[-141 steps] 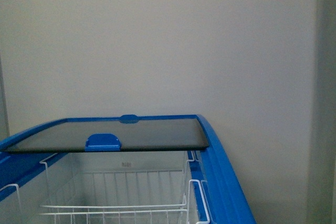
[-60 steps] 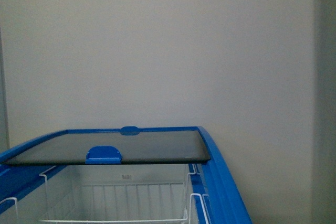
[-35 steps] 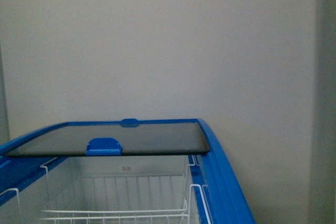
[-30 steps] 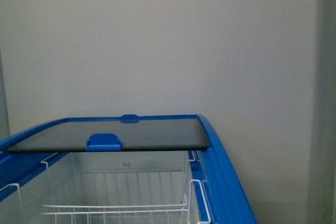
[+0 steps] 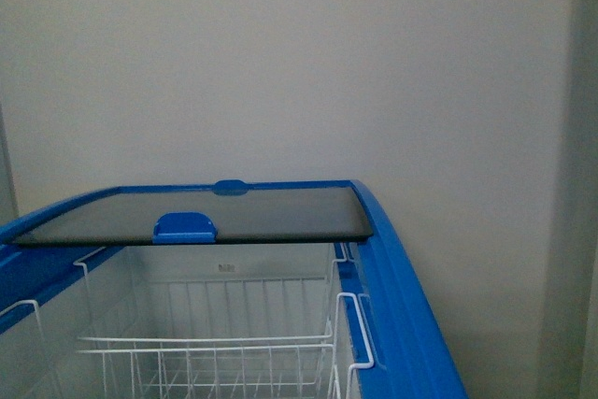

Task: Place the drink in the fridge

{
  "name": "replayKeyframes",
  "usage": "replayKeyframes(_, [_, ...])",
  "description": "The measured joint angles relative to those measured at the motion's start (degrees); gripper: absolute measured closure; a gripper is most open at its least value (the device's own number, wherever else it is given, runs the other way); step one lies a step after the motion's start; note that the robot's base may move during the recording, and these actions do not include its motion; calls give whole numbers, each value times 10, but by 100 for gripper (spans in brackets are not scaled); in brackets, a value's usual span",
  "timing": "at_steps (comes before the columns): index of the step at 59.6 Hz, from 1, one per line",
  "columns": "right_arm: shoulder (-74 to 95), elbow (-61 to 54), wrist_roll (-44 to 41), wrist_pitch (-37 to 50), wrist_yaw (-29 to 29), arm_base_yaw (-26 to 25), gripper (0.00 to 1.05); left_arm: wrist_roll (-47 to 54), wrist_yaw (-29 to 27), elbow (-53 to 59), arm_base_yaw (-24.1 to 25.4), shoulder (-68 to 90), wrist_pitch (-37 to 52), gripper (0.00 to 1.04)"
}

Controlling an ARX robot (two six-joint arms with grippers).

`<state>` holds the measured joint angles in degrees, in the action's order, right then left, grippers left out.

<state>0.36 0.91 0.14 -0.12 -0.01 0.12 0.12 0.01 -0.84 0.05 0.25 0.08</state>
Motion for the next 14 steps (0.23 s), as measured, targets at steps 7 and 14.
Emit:
replayKeyframes(7, [0,0,0,0,0,0,7,0,0,0,0,0,0,8])
replayKeyframes(14, [0,0,0,0,0,0,7,0,0,0,0,0,0,8])
